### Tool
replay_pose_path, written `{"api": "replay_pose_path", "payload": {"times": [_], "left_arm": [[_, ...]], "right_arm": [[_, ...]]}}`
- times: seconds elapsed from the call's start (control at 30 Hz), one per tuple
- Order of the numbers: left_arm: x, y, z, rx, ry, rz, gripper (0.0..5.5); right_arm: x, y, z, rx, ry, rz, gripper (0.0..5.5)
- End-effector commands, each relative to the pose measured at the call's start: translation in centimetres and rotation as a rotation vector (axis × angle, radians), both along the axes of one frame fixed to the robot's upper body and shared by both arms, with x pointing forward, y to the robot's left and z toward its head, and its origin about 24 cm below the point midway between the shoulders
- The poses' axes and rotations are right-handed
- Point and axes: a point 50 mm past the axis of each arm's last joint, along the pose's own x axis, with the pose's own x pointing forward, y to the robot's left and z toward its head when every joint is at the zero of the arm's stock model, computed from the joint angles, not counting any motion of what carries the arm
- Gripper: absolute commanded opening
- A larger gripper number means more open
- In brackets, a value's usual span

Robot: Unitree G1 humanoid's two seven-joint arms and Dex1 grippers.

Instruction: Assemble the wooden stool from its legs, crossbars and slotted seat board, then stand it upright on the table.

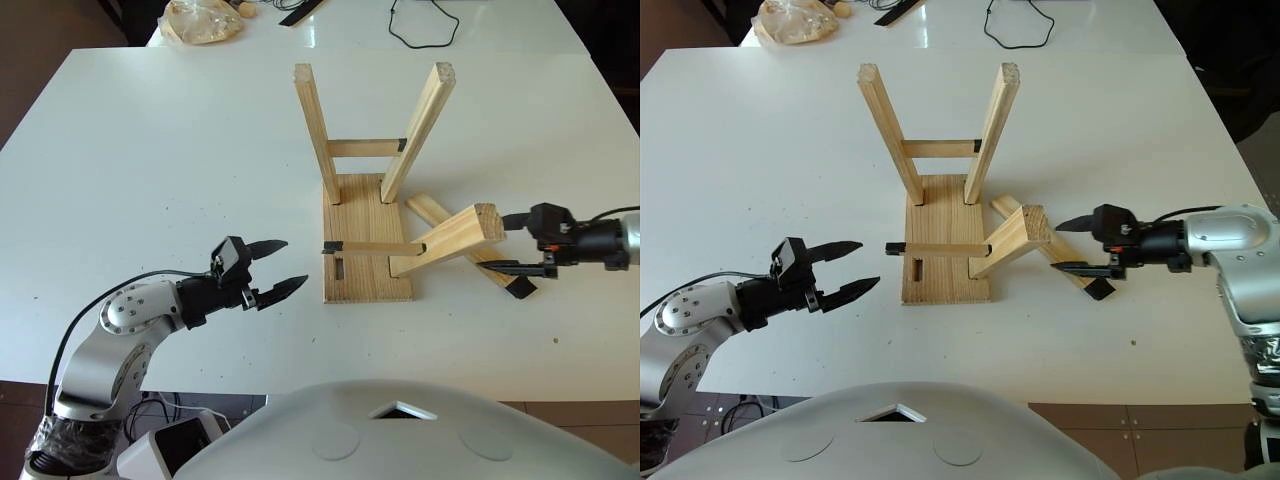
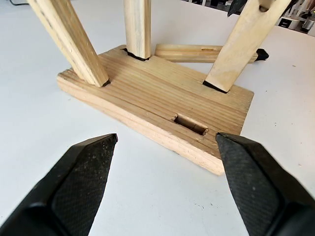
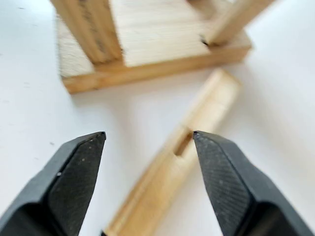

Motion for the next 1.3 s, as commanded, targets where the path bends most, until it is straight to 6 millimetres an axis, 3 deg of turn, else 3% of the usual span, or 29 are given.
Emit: {"api": "replay_pose_path", "payload": {"times": [0.03, 0.4, 0.7, 0.77, 1.07, 1.3], "left_arm": [[-0.9, -0.2, -0.1, 0.013, 0.0, -0.002, 3.7], [-0.9, -0.2, -0.3, 0.041, 0.007, -0.011, 3.7], [-0.7, -0.1, -0.4, 0.055, 0.006, -0.008, 3.7], [-0.7, -0.1, -0.5, 0.057, 0.006, -0.005, 3.7], [0.1, 0.6, -0.5, 0.098, -0.007, 0.057, 3.7], [2.9, 3.7, -0.4, 0.265, -0.057, 0.286, 3.7]], "right_arm": [[-0.2, -1.5, -0.7, -0.019, 0.012, -0.072, 3.28], [-1.0, -1.4, -4.6, 0.029, 0.112, -0.186, 3.28], [-1.6, -1.8, -7.6, -0.044, 0.116, -0.274, 3.28], [-1.8, -1.9, -7.8, -0.042, 0.125, -0.272, 3.28], [-2.6, -2.4, -7.6, -0.038, 0.164, -0.252, 2.1], [-0.6, -3.6, -6.5, -0.04, 0.076, -0.35, 2.07]]}}
